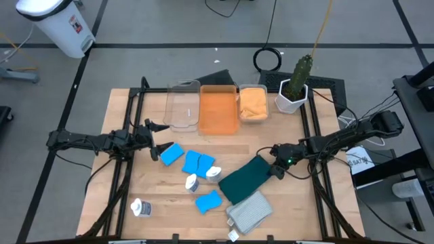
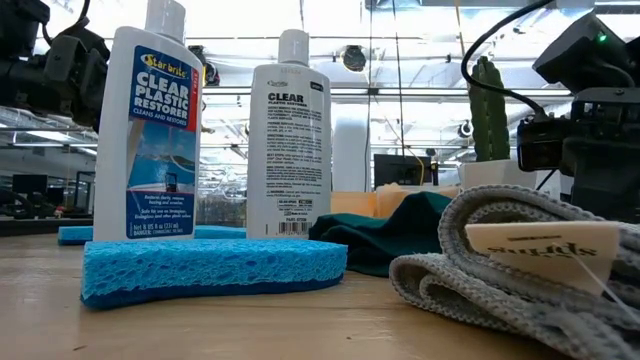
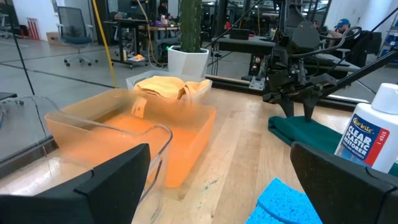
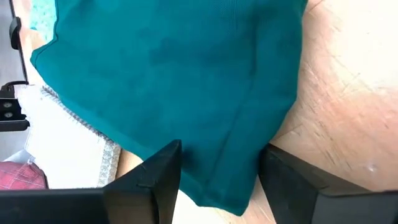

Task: Pick & Place Kitchen Items
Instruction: Put the blue microfiber cloth into the white bin

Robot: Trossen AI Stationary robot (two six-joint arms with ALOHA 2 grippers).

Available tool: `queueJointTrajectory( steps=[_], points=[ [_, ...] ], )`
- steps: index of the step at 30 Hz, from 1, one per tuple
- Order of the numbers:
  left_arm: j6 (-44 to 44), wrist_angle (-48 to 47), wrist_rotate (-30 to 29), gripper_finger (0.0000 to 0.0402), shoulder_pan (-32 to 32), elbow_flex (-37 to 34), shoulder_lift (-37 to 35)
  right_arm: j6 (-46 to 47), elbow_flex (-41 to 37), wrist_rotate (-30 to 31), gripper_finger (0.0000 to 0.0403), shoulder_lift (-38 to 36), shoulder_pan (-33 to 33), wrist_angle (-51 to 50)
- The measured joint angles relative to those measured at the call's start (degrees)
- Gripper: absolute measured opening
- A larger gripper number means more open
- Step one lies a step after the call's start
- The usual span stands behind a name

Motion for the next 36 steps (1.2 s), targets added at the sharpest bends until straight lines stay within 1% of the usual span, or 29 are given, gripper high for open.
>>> queueJointTrajectory(
  steps=[16, 21, 26, 36],
  points=[
    [0.0, -0.01, 0.01, 0.0395, 0.0, -0.02, 0.0, -1.03, 0.0, 1.1, 0.0168, 0.0, 0.02, 0.08],
    [0.0, 0.0, 0.01, 0.0395, -0.01, -0.01, -0.01, -1.91, -0.04, 1.36, 0.0154, 0.07, 0.0, 2.2],
    [0.0, 0.0, 0.0, 0.0395, 0.0, -0.02, 0.0, -2.83, -0.04, 1.72, 0.0122, 0.07, 0.0, 1.95],
    [0.0, 0.0, 0.0, 0.0395, 0.0, 0.0, 0.0, -5.99, -0.05, 2.71, 0.0042, 0.07, -0.04, 2.25]
  ],
)
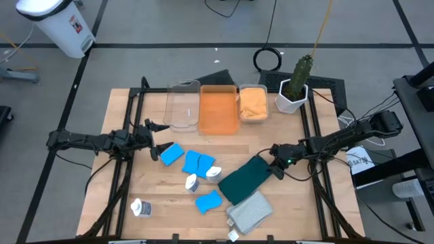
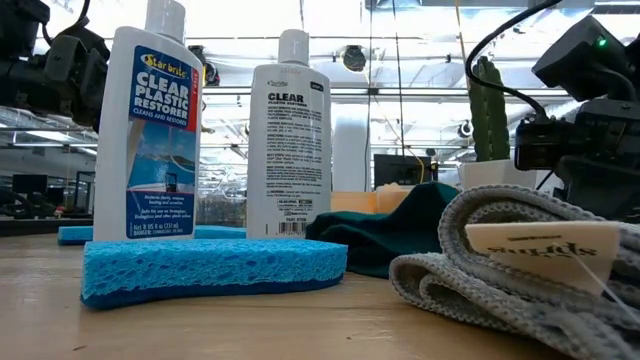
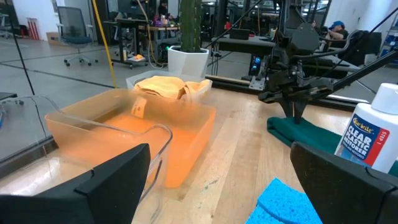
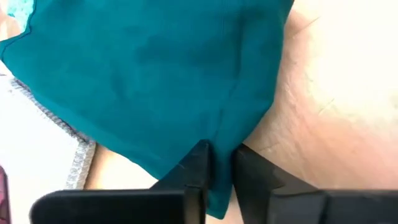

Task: Pick & Place Kitchen Items
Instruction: Put the blue microfiber cloth into the white bin

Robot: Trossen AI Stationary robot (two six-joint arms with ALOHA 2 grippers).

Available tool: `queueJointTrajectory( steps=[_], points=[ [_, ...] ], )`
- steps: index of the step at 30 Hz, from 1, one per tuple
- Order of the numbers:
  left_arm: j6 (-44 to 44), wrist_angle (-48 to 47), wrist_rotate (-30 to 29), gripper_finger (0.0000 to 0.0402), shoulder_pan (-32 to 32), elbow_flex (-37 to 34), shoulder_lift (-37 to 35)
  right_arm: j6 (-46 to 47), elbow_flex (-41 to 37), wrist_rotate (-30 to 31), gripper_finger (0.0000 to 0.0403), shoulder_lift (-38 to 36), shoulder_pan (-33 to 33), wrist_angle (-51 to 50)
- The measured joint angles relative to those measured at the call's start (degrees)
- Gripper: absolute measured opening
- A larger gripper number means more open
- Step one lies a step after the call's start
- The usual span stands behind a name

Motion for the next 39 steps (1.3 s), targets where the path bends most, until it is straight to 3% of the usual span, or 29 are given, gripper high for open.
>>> queueJointTrajectory(
  steps=[5, 14, 28, 33, 39],
  points=[
    [0.0, -0.01, 0.0, 0.0395, -0.01, -0.01, 0.0, -2.61, 0.01, 2.07, 0.0004, 0.0, -0.02, 0.3],
    [0.0, 0.0, 0.0, 0.0395, -0.02, -0.02, 0.0, -7.48, 0.49, 6.53, 0.0001, -0.86, -0.09, 1.33],
    [0.0, -0.01, 0.0, 0.0395, 0.0, -0.01, 0.0, -27.07, 1.69, 32.01, 0.0, -1.09, -0.13, 1.5],
    [0.0, -0.02, 0.02, 0.0395, -0.02, -0.02, 0.0, -34.77, 1.69, 27.29, 0.0, -1.09, -0.15, 4.21],
    [0.0, -0.02, 0.0, 0.0395, -0.02, -0.02, 0.0, -34.55, 1.51, 17.41, 0.0, -0.91, -0.15, 4.06]
  ],
)
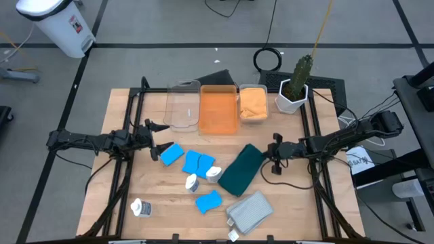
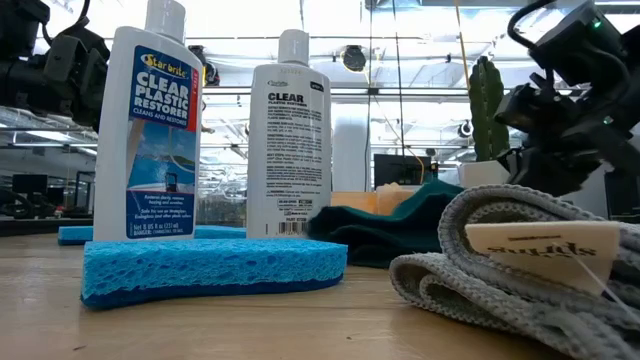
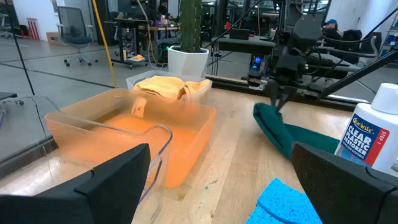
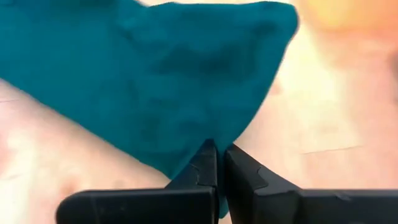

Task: Pick & Place Kitchen Items
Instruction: Put the blue microfiber cloth into the white bin

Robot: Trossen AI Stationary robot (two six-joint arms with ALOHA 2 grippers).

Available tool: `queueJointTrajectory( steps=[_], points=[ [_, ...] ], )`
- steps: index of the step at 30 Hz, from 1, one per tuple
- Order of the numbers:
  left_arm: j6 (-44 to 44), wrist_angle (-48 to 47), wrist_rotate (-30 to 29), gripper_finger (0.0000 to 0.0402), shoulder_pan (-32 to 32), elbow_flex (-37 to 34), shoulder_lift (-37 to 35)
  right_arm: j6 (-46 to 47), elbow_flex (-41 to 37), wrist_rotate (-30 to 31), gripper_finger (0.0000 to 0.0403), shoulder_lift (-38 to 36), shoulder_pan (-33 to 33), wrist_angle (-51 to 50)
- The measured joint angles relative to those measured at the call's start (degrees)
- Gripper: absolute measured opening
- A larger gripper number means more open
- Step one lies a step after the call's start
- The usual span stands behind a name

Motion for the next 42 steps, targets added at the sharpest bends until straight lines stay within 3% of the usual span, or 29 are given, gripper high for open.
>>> queueJointTrajectory(
  steps=[3, 10, 17, 22, 26, 32, 42],
  points=[
    [0.0, 0.0, 0.0, 0.0395, 0.02, 0.02, 0.0, 3.93, -0.56, -3.44, 0.0, 0.22, 0.0, -0.29],
    [0.0, 0.02, 0.01, 0.0395, 0.02, 0.02, 0.0, 9.37, -0.87, -3.69, 0.0023, 0.3, -1.24, 0.11],
    [0.0, 0.0, 0.02, 0.0395, 0.02, 0.0, -0.02, 10.79, -0.06, -4.08, 0.0153, 0.12, -5.19, -0.45],
    [0.0, 0.0, 0.02, 0.0395, 0.0, 0.02, -0.02, 12.07, 4.12, -12.66, 0.0248, 0.12, -11.36, -1.16],
    [0.0, 0.01, 0.0, 0.0395, 0.01, 0.02, -0.02, 14.47, 7.82, -20.66, 0.029, 1.16, -18.1, -8.24],
    [0.0, 0.02, 0.01, 0.0395, 0.01, 0.01, -0.02, 13.56, 8.65, -29.69, 0.0295, 7.6, -25.13, -15.71],
    [0.0, 0.02, 0.02, 0.0395, 0.02, 0.0, -0.02, 13.78, 8.83, -36.8, 0.0277, 17.57, -25.77, -6.92]
  ],
)
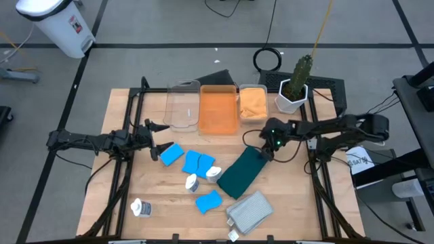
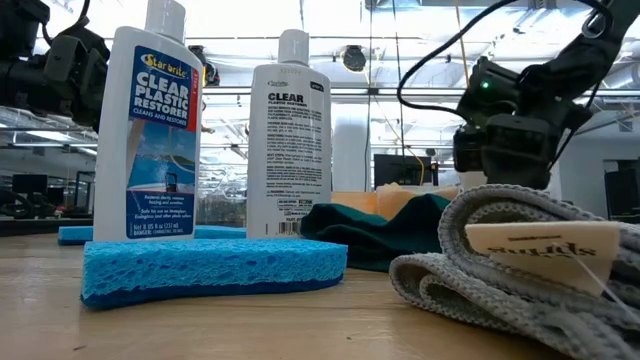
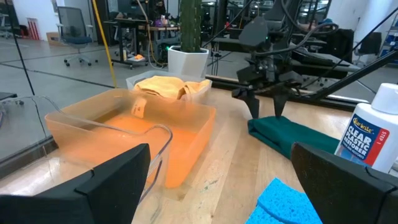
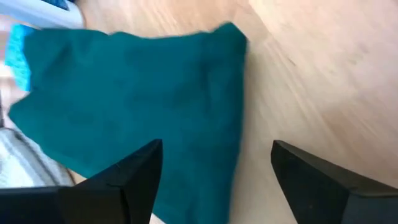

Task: Pick & Place Kitchen Items
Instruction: Put the blue microfiber cloth into the white bin

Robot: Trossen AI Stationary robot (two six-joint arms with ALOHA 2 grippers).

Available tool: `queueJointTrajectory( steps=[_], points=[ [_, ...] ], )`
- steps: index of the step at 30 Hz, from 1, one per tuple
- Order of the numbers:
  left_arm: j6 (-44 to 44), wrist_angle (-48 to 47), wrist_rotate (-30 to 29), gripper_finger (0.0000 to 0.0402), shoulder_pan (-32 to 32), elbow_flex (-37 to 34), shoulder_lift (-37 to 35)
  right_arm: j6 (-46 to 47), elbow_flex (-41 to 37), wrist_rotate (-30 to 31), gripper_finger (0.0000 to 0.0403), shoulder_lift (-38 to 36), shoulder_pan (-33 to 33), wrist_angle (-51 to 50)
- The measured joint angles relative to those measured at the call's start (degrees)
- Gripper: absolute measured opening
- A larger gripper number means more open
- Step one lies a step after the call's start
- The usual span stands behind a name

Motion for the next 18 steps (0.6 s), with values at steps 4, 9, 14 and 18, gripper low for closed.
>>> queueJointTrajectory(
  steps=[4, 9, 14, 18],
  points=[
    [-0.01, -0.02, 0.0, 0.0395, -0.01, 0.0, 0.0, -0.03, -0.06, -0.61, 0.0271, 2.01, 0.8, 3.43],
    [0.0, 0.01, 0.0, 0.0395, -0.02, 0.0, 0.02, -1.23, -0.15, -1.66, 0.0257, 3.61, 2.88, 6.12],
    [0.0, 0.01, 0.0, 0.0395, 0.0, 0.0, 0.0, -3.47, -0.15, -1.15, 0.0232, 5.94, 4.93, 7.93],
    [0.0, 0.0, 0.0, 0.0395, -0.01, 0.0, 0.01, -4.41, -0.17, 0.57, 0.0204, 8.07, 5.63, 7.92]
  ],
)
